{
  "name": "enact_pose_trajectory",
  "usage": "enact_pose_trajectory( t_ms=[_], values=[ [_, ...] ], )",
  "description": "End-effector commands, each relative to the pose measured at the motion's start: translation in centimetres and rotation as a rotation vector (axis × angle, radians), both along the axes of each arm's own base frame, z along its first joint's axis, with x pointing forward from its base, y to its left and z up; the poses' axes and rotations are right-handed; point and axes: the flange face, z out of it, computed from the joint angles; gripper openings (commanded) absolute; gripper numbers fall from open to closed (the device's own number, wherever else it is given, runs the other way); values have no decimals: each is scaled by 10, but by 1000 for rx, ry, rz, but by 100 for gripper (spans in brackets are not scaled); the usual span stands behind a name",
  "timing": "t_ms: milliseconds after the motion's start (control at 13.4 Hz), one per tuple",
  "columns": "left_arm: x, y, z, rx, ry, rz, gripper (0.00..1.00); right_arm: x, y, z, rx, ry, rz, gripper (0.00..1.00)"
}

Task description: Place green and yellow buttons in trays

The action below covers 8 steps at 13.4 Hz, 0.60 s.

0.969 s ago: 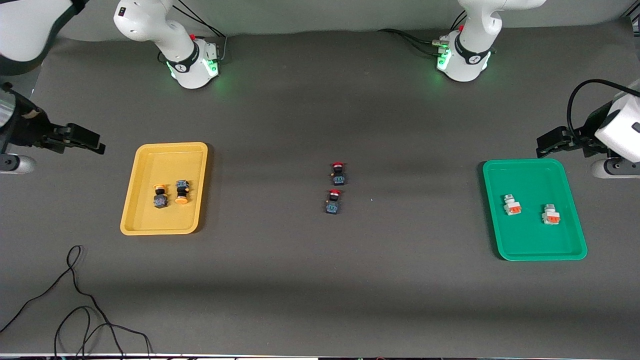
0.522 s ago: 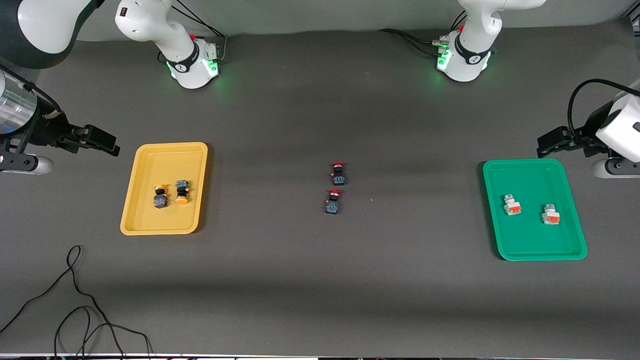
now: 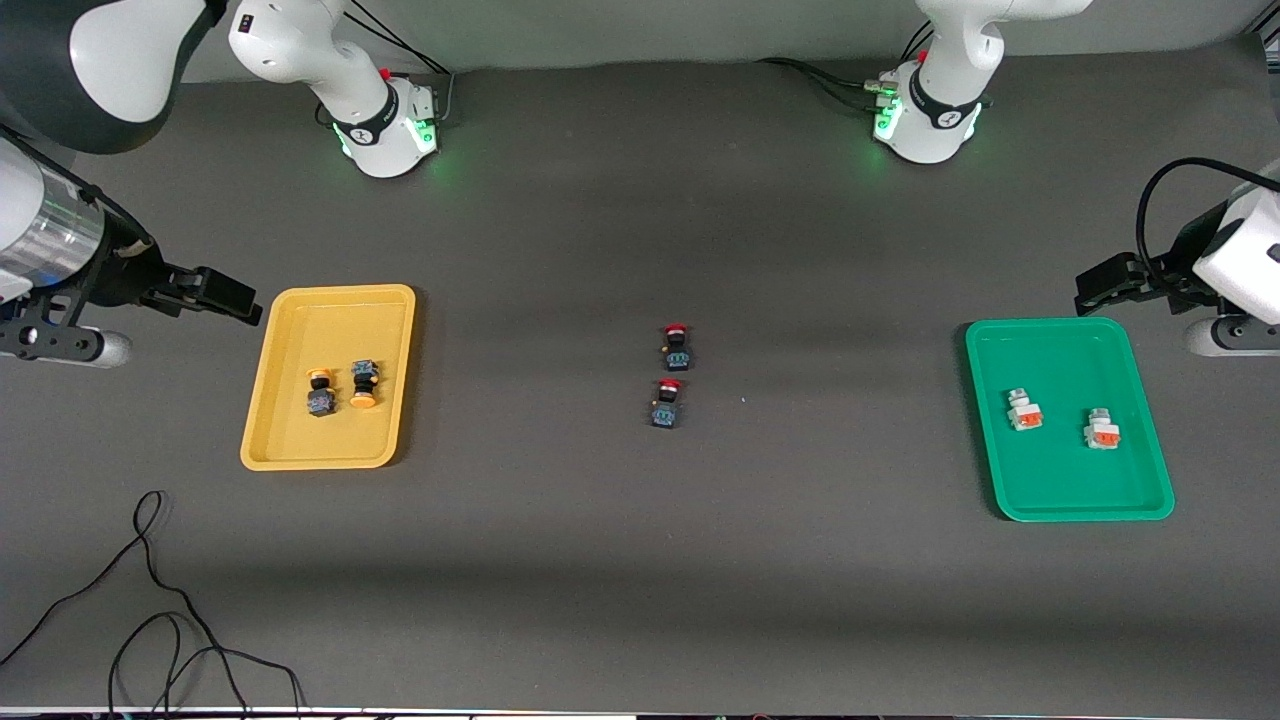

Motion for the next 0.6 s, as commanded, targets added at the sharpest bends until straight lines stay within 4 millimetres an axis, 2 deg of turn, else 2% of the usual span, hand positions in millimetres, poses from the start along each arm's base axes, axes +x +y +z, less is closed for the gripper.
enact_pose_trajectory(
  t_ms=[0,522],
  values=[
    [-7,0,6,4,-15,14,100,4,-5,12,-1,20,-18,100],
    [-7,2,6,7,-15,15,100,5,-27,12,0,57,-6,100]
  ],
)
